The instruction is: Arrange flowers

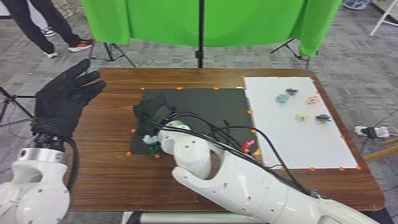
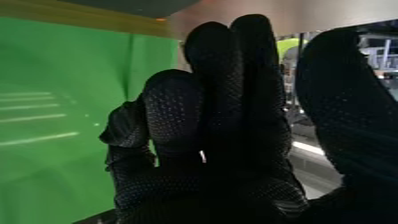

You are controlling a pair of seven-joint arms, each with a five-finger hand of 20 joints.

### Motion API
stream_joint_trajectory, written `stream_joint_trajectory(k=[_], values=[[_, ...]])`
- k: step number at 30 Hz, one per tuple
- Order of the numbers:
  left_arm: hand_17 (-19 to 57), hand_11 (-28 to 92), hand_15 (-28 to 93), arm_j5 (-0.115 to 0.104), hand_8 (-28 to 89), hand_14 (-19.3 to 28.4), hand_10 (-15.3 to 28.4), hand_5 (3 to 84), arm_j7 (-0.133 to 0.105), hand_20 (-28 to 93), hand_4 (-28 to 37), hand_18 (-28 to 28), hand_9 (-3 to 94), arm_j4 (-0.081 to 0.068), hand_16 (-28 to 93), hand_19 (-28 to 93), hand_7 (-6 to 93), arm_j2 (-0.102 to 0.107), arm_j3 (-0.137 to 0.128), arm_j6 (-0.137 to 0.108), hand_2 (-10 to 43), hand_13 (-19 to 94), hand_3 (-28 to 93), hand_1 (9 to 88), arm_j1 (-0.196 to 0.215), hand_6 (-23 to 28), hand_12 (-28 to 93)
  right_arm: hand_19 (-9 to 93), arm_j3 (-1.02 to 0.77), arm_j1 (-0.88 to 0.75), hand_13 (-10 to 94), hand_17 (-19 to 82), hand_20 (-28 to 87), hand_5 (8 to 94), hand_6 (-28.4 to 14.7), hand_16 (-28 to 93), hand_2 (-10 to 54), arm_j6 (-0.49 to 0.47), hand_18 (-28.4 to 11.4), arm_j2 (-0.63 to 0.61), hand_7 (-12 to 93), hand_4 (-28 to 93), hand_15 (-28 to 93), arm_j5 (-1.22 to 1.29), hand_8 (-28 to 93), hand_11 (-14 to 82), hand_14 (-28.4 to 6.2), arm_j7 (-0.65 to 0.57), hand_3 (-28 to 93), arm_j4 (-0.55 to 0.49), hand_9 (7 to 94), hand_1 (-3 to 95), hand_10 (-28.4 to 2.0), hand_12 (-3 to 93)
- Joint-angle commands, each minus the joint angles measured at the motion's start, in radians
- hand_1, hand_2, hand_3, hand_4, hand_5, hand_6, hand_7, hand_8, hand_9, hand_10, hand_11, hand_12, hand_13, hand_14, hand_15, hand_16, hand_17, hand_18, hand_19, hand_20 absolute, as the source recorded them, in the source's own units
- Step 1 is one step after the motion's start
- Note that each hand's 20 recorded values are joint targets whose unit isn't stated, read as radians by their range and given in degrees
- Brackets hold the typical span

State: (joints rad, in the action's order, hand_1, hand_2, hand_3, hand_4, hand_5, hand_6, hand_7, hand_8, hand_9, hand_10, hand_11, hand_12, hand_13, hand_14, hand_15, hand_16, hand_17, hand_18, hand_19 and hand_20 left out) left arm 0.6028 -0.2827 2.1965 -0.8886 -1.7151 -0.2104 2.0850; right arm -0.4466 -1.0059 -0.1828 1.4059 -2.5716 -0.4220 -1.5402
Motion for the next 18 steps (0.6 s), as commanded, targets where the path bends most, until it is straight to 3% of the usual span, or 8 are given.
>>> stream_joint_trajectory(k=[1,7,9,10,11,15,18], values=[[-9.5,27,54,-0.004,-9,27.2,20.5,41.1,-0.024,15,-23.1,25.4,35.3,0.026,-9,54,12.1,-0.017,-0.041,-0.012,7.2,25,80,24.9,0.1,11.4,11,90,0.04,0.061,62,21,58,73.5,3.1,16,-9.5,0.094,-24.3,-0.021,16,-28,85,0.107,-13,51.8,-11.7,-0.072,77,-0.058,73.9,33.4,-11.5,20.2],[-9.5,28,54,-0.031,-9,27.2,20.5,41.0,-0.083,15,-23.3,25.4,35.2,0.052,-9,54,12.2,-0.035,-0.066,-0.046,7.1,25,80,24.8,0.189,11.4,11,90,-0.051,0.083,61,21,58,70.8,2.0,16,-9.5,0.147,-24.6,-0.098,16,-28,84,0.209,-13,49.9,-12.2,-0.132,76,-0.141,72.5,32.3,-12.0,19.2],[-9.5,28,54,-0.032,-9,27.3,20.5,41.0,-0.085,15,-23.5,25.4,35.2,0.052,-9,54,12.2,-0.046,-0.069,-0.043,7.1,25,80,24.8,0.203,11.4,11,90,-0.073,0.11,61,21,58,70.2,1.9,16,-9.5,0.185,-24.7,-0.166,16,-28,84,0.269,-13,49.3,-12.5,-0.18,76,-0.175,71.9,32.2,-12.4,19.0],[-9.5,28,54,-0.034,-9,27.3,20.5,41.0,-0.087,15,-23.6,25.4,35.2,0.05,-9,54,12.2,-0.047,-0.067,-0.048,7.1,25,80,24.7,0.205,11.4,11,90,-0.136,0.083,60,21,58,69.5,1.7,16,-9.5,0.158,-24.8,-0.178,16,-28,84,0.26,-13,48.6,-12.6,-0.175,76,-0.19,71.3,32.2,-12.6,18.7],[-9.5,28,54,-0.041,-9,27.3,20.5,40.9,-0.105,15,-23.6,25.4,35.2,0.055,-9,54,12.2,-0.041,-0.072,-0.051,7.1,25,80,24.7,0.227,11.3,12,90,-0.147,0.093,60,21,58,68.8,1.4,15,-9.5,0.172,-24.9,-0.219,16,-28,83,0.289,-13,47.8,-12.9,-0.197,76,-0.21,70.7,32.2,-13.0,18.4],[-9.4,27,54,-0.047,-9,27.3,20.4,40.8,-0.097,15,-23.8,25.3,35.2,0.052,-9,54,12.2,-0.06,-0.068,-0.062,6.9,25,80,24.5,0.235,11.3,12,89,-0.253,0.055,58,20,58,66.0,0.8,14,-9.5,0.199,-25.0,-0.35,15,-28,81,0.342,-13,41.0,-13.9,-0.257,77,-0.251,68.9,32.0,-14.6,16.3],[-9.5,28,54,-0.052,-9,27.3,20.4,40.7,-0.108,15,-23.9,25.3,35.2,0.051,-9,54,12.2,-0.065,-0.061,-0.063,6.9,25,80,24.5,0.242,11.2,12,88,-0.313,0.006,57,19,57,64.5,0.5,12,-9.5,0.23,-25.1,-0.46,15,-28,79,0.368,-13,35.7,-14.4,-0.296,77,-0.274,68.1,32.1,-15.2,15.4]])
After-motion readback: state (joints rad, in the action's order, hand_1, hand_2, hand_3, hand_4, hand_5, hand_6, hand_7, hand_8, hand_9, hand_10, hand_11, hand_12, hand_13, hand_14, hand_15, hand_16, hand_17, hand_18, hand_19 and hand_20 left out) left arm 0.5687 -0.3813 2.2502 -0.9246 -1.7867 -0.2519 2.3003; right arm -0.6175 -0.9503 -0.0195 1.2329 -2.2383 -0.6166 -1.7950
